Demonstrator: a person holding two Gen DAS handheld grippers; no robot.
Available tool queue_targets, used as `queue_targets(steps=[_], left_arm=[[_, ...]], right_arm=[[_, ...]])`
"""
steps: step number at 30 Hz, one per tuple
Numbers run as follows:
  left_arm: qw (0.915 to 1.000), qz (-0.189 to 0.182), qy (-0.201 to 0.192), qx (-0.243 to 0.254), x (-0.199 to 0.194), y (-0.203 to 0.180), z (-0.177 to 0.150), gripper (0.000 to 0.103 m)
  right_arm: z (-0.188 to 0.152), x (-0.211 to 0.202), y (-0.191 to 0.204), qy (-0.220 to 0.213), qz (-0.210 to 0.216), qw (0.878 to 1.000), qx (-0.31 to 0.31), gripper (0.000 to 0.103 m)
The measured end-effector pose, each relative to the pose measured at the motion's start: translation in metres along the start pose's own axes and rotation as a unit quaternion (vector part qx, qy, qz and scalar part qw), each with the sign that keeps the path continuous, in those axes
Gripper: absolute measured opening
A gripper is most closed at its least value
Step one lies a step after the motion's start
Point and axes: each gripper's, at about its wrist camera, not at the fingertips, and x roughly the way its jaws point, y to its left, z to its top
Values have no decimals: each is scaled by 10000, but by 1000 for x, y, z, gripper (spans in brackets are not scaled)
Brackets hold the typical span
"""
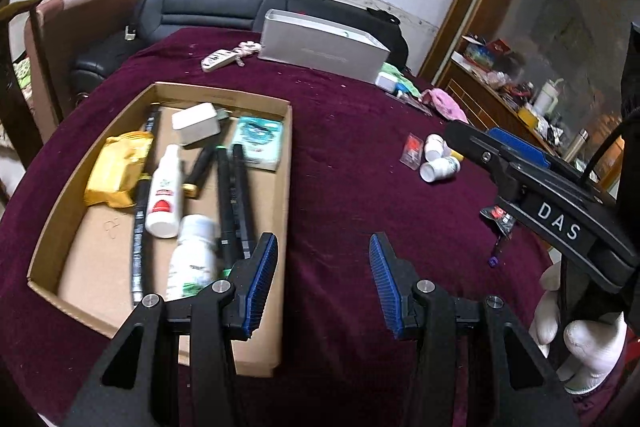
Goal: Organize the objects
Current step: 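Move both open grippers back toward the remaining pile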
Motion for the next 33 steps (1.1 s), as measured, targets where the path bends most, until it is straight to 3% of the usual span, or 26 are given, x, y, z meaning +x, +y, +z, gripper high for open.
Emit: queue_targets(steps=[33], left_arm=[[9938, 128, 687, 870, 66, -99, 18, 42]], right_arm=[[-21, 16, -114, 203, -411, 9964, 720, 67]])
